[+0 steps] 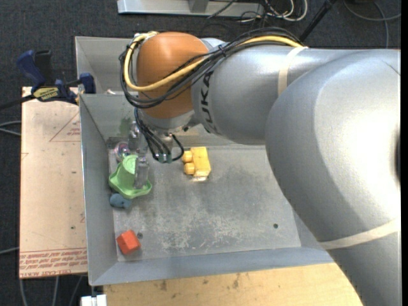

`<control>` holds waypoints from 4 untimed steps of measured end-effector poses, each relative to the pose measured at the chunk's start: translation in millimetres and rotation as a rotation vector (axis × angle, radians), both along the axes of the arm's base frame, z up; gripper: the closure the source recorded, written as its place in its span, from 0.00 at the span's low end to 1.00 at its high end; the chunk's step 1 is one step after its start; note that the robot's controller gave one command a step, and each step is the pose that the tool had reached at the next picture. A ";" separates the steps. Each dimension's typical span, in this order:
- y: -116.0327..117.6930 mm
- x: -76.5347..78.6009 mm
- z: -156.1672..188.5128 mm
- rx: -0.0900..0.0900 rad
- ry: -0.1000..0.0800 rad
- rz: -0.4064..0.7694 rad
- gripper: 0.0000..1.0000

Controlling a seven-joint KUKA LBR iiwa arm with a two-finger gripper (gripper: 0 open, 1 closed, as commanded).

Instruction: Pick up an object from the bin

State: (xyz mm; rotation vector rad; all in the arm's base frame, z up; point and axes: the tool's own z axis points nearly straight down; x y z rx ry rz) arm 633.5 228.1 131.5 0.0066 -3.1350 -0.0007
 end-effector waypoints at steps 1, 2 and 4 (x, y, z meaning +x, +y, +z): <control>-9.2 -16.1 -61.8 0.003 -0.008 0.624 0.00; -9.3 -15.3 -60.7 0.003 -0.010 0.623 1.00; 9.5 -65.0 -61.2 0.003 -0.008 0.901 0.00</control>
Offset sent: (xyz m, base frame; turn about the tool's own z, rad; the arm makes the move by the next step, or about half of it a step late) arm -0.0163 -0.0099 -0.0615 -0.6268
